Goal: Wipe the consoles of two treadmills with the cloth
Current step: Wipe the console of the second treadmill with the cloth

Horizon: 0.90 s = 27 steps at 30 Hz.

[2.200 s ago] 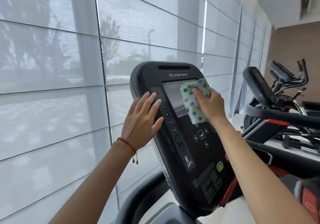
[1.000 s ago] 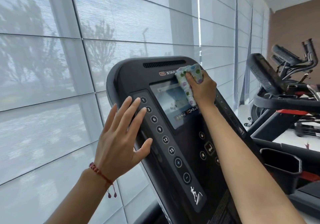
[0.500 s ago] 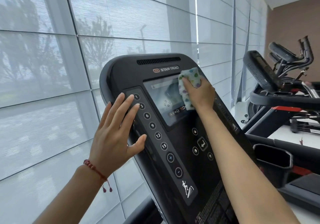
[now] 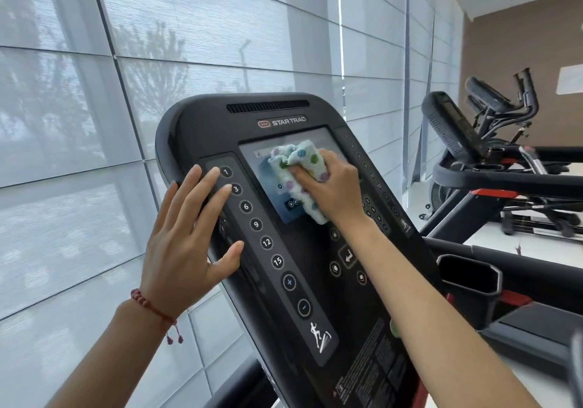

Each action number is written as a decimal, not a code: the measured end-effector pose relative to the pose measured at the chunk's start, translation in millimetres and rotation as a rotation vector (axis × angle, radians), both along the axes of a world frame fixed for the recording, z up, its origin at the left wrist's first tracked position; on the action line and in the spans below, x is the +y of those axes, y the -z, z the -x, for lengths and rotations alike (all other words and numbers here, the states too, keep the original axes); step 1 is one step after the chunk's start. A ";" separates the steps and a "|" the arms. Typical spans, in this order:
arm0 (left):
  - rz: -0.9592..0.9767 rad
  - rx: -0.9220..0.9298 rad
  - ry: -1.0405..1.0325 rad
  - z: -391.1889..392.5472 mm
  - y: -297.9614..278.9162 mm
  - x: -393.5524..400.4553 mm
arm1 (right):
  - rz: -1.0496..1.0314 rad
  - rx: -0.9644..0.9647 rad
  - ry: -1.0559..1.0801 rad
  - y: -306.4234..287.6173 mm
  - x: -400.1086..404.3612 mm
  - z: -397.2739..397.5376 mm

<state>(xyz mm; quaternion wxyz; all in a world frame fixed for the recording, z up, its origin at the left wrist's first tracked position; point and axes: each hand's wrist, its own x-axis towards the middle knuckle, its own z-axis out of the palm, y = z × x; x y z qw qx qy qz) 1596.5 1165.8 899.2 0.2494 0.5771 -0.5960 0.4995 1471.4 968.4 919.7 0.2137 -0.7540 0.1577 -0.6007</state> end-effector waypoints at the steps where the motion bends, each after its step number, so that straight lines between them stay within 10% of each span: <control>1: 0.000 -0.001 0.002 0.1 -0.1 -0.1 | -0.036 -0.006 0.032 -0.1 -11.5 3.2; 14: -0.005 0.011 0.011 -0.4 -0.3 -1.4 | -0.437 0.025 0.239 11.9 -92.8 28.0; 27: 0.006 0.016 0.018 1.7 1.6 -1.0 | -0.395 0.103 0.103 16.2 -68.8 38.6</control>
